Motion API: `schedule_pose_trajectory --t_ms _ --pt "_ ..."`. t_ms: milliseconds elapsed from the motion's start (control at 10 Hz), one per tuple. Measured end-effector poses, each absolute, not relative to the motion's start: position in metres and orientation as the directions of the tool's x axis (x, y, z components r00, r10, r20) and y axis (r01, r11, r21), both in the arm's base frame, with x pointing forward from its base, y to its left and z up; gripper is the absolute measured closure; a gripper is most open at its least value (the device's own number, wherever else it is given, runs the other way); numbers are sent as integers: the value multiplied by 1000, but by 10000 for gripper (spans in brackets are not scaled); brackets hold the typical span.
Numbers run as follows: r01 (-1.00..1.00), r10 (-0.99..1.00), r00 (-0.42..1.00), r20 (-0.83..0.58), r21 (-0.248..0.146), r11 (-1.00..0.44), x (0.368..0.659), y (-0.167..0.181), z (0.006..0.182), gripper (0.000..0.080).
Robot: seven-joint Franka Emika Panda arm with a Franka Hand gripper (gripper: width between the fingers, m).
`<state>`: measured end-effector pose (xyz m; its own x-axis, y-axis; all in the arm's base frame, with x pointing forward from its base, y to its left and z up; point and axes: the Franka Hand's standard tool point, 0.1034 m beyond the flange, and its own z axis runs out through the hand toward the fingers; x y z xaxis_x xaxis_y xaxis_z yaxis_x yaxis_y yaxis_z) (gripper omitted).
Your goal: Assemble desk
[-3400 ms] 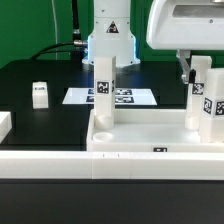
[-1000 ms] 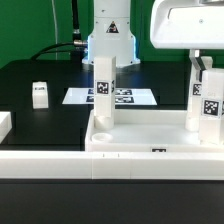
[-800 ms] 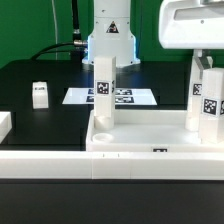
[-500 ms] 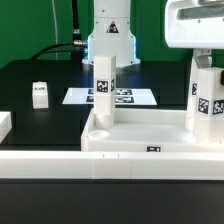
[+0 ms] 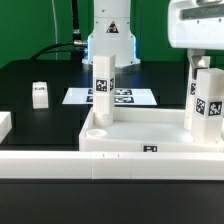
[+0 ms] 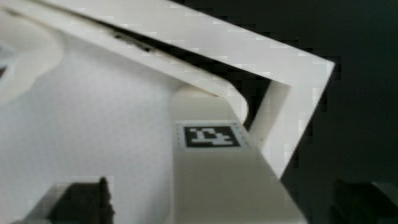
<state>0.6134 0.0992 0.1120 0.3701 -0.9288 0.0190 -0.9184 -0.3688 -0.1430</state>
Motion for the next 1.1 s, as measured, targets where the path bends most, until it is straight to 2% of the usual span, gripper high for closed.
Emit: schedule_pose_trajectory --t_ms 100,300,400,500,1100 --pt "-908 -918 396 24 -141 -396 613 100 112 173" --pt "-753 -761 645 66 -112 -648 614 102 112 151" --pt "-695 -702 708 78 -107 -711 616 102 113 151" --pt "-587 -593 800 90 -84 -805 617 103 114 150" --pt "-222 -223 967 123 -28 -975 620 100 115 150"
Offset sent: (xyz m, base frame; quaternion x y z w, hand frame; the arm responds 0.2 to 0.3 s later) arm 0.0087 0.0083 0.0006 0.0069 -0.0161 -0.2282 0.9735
